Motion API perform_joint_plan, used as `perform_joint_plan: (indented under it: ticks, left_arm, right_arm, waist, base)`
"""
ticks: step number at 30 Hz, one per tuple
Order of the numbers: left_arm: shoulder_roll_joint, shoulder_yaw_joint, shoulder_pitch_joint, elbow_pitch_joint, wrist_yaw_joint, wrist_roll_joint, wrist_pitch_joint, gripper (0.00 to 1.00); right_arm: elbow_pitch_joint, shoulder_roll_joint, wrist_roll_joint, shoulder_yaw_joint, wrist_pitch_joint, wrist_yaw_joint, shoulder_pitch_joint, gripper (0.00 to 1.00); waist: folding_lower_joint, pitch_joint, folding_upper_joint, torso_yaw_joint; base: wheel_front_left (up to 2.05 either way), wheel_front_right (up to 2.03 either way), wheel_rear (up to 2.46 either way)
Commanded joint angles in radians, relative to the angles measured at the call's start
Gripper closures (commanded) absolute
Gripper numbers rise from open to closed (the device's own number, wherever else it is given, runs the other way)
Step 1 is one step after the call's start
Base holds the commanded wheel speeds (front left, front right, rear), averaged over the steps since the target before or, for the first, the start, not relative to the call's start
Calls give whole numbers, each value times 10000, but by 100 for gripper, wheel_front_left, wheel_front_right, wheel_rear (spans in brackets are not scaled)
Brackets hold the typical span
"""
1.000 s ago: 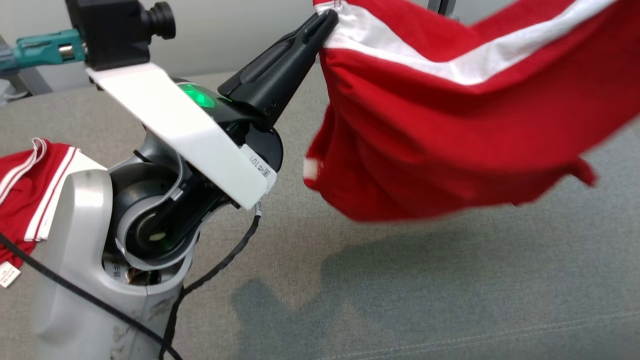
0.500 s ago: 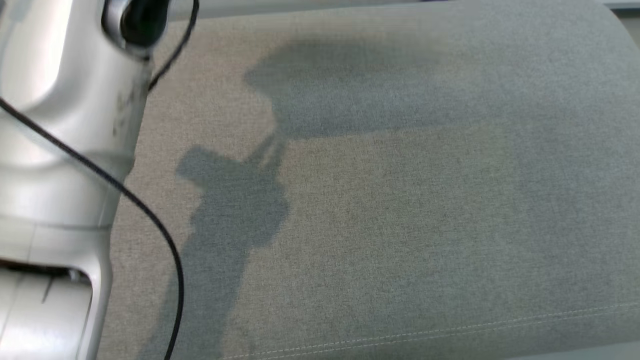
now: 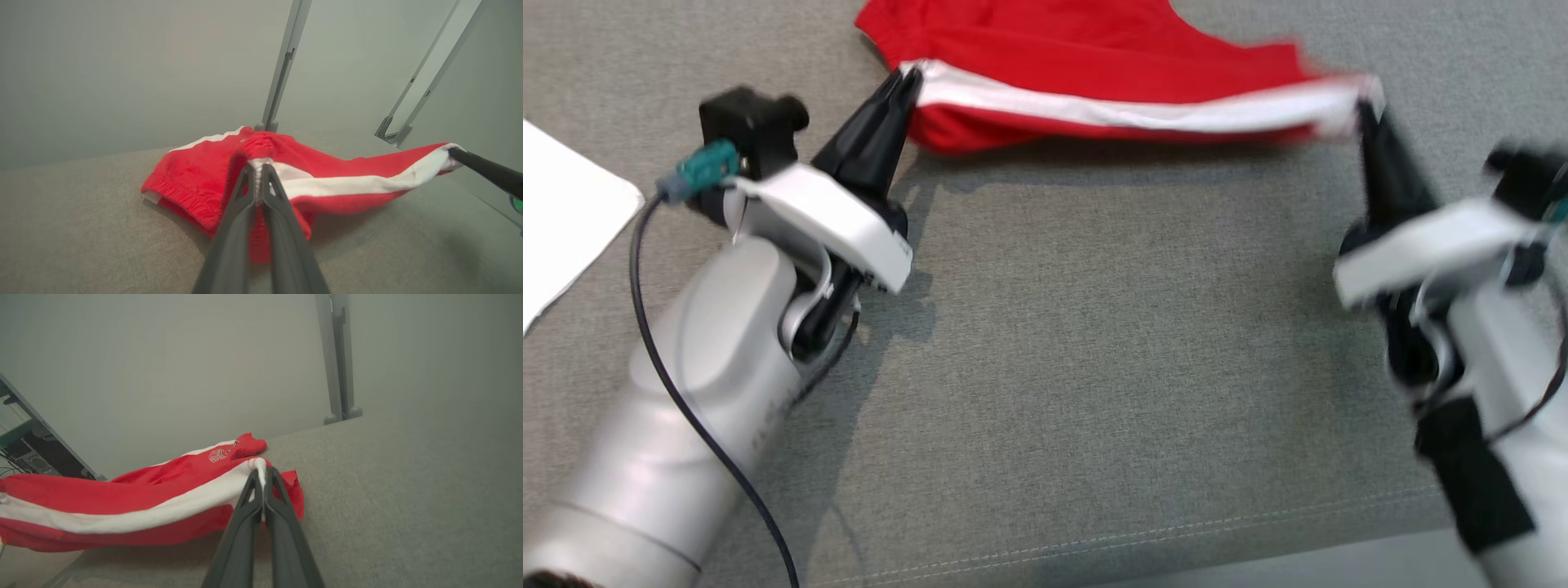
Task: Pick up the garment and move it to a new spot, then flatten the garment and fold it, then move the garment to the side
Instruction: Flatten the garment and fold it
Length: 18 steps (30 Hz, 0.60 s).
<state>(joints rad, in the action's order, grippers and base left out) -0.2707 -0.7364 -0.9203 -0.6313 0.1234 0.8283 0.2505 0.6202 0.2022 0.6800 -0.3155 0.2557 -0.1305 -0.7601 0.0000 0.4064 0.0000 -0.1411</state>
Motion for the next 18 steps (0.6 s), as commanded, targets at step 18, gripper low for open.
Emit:
perform_joint_plan:
  ticks: [18]
  left_arm:
    - [-73,1961,4394,1591,72,-2510,111,100]
  right_arm:
    - [-2078,310,-1339,105,60,-2,4334,100]
  waist:
    - [0,-1125,0,229]
  base:
    - [0,0,0]
